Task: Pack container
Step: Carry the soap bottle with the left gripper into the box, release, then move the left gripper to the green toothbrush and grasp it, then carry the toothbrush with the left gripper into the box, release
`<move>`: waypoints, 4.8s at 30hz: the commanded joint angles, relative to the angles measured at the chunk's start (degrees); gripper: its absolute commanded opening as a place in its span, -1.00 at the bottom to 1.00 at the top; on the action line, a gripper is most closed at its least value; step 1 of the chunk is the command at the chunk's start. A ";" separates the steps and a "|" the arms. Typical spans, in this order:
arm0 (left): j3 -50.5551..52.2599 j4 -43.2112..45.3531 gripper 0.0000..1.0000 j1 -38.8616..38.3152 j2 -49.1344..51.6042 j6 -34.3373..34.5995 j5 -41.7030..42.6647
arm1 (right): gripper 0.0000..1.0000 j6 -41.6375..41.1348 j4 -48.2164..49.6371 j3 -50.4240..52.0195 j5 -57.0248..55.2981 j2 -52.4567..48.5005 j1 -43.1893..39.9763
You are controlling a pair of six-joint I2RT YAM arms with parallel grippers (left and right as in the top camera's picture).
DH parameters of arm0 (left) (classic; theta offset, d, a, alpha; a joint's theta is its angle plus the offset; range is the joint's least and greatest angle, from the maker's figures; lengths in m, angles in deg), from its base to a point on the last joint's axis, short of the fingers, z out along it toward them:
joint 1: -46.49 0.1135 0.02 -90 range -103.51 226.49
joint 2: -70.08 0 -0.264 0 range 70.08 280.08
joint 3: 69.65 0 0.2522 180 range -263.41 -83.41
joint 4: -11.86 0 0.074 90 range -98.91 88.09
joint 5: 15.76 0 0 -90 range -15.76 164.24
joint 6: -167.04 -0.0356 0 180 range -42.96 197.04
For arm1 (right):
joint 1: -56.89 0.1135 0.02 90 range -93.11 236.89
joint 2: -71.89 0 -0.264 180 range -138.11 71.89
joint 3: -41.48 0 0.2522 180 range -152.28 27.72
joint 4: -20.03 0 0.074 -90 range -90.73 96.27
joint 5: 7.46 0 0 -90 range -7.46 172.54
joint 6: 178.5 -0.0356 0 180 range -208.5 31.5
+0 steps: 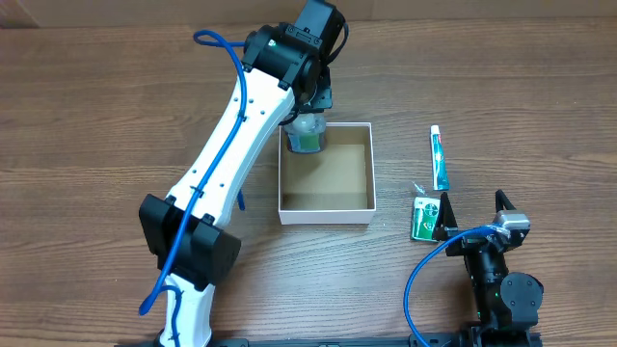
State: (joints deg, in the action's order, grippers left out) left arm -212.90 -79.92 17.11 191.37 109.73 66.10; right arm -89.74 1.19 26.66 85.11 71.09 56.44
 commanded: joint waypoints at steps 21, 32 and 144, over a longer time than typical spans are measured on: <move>-2.27 1.20 0.18 0.74 5.16 0.09 -1.44 | 1.00 0.42 0.52 0.59 0.11 0.61 -0.26; -13.99 -13.00 0.34 12.98 -9.20 -1.42 -1.27 | 1.00 0.39 0.52 0.59 0.11 0.61 -0.26; 82.18 46.16 -0.92 24.65 -27.67 -10.60 -1.27 | 1.00 0.42 0.50 0.59 0.11 0.61 -0.26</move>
State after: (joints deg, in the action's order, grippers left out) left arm -128.14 -32.12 41.35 162.46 101.38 65.40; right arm -89.74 1.19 26.66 85.11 71.15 56.44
